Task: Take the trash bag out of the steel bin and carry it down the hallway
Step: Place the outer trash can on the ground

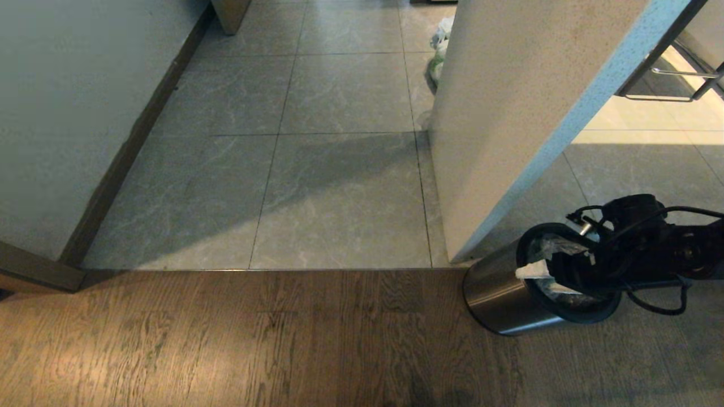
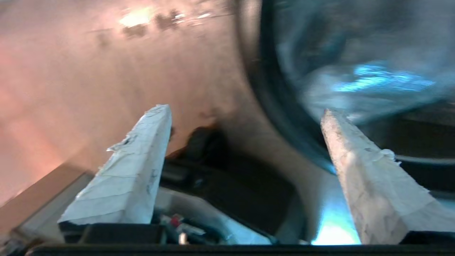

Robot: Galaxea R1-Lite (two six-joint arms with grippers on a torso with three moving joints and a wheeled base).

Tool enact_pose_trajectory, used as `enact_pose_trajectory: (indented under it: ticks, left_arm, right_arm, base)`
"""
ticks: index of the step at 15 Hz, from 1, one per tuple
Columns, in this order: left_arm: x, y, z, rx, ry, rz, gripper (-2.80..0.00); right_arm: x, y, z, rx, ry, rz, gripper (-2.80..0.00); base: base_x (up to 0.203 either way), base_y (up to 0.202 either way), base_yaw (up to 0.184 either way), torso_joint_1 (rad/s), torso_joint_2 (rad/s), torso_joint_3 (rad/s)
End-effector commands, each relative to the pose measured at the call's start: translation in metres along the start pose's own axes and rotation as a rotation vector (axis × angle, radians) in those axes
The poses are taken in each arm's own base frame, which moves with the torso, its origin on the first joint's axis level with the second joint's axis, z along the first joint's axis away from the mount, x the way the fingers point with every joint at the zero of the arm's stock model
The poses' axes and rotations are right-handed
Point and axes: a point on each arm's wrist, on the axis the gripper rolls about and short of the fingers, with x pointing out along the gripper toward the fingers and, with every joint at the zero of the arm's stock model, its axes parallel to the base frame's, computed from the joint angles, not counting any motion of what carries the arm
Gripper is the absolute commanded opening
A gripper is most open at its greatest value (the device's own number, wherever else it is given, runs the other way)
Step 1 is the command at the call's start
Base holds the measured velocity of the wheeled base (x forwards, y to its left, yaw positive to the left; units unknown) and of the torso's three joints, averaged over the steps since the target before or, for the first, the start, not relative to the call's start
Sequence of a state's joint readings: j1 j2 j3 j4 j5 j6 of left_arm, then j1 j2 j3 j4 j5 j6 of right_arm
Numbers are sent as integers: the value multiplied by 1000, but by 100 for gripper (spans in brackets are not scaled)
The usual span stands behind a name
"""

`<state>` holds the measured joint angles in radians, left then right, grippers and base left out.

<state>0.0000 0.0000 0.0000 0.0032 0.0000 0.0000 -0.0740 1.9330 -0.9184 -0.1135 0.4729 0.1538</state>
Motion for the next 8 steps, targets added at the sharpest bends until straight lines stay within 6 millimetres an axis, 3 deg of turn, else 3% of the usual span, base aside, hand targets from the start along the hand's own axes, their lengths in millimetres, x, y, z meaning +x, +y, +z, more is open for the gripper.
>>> enact_pose_trajectory:
  ticks: [1, 3, 8]
  left_arm:
    - [0, 0, 0, 0, 0, 0, -280]
    - [0, 0, 0, 0, 0, 1, -280]
    - [0, 0, 0, 0, -1, 1, -280]
  right_arm:
    - [0, 2, 2, -7, -7, 18, 0]
    - [2, 4, 6, -19, -15, 25, 0]
    - [31, -5, 9, -28, 1, 30, 0]
  base:
    - [0, 0, 0, 0, 0, 0]
    - [0, 0, 0, 0, 0, 0]
    - [0, 0, 0, 0, 0, 0]
